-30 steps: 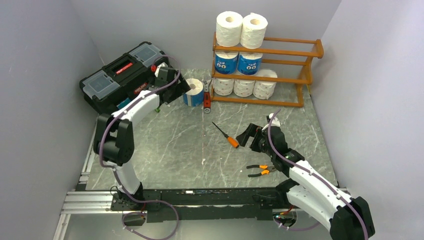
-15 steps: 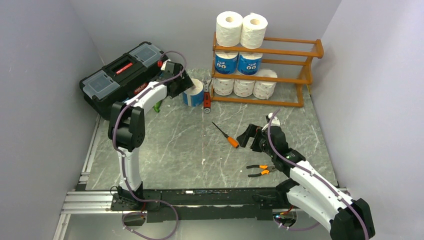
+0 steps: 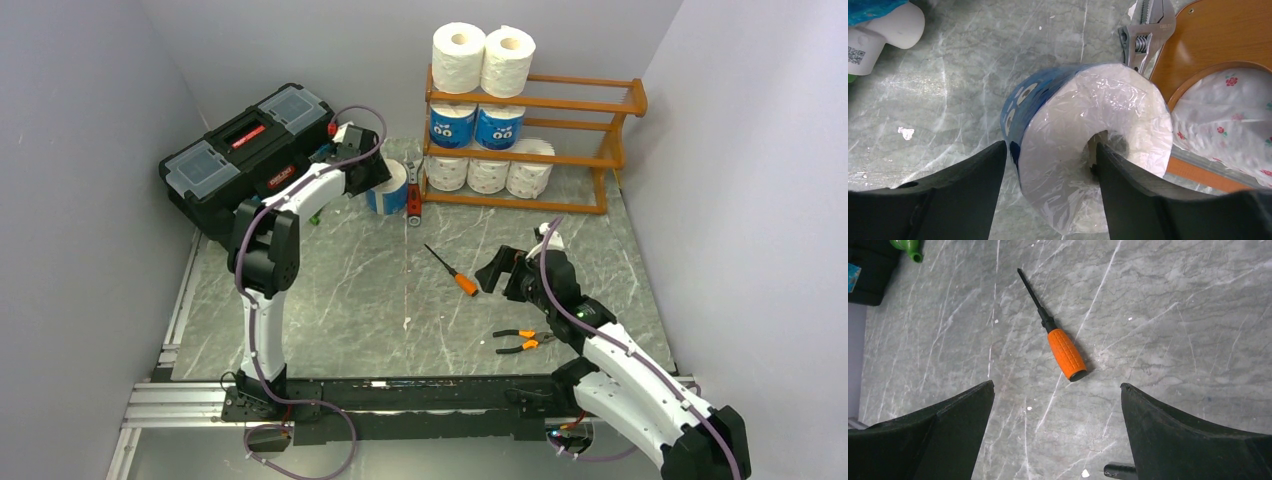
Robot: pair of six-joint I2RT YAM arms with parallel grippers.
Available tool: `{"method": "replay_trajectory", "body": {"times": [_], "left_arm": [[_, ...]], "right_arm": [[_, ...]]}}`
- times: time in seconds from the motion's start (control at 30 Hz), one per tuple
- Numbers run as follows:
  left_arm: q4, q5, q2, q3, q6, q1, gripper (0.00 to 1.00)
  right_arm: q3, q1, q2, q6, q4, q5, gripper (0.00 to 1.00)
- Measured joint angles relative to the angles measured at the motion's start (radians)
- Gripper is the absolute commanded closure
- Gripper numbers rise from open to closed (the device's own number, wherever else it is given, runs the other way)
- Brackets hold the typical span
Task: Place and organize the paper towels onto the shelf
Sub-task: Move the paper towel to the center of the board.
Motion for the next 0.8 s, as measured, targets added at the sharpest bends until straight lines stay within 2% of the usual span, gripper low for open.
{"method": "replay_trajectory", "body": {"times": [0.1,0.2,0.3,0.57,0.8], "left_arm": [[0.007,-0.003,0.000,-0.001,0.002,-0.005,0.44],[0.022,-0.012,-0.002,-0.008,0.008,-0.007,0.60],[0.033,-0.018,-0.013,-0.023,0.013,-0.007,0.67],[0.013,-0.017,-0.147,-0.185,0.019,-0.014,0.68],[-0.060,0.074,-0.379,-0.383,0.120,-0.030,0.60]], "right_arm": [[0.011,0.000,-0.007,-0.002,-0.020,0.003,0.01],[0.017,0.000,-0.016,-0.005,-0.032,0.014,0.01],[0.021,0.000,-0.023,-0.010,-0.044,0.027,0.01],[0.032,0.000,-0.032,-0.013,-0.053,0.052,0.01],[0.038,-0.001,-0.049,-0.015,-0.054,0.076,0.01]]}}
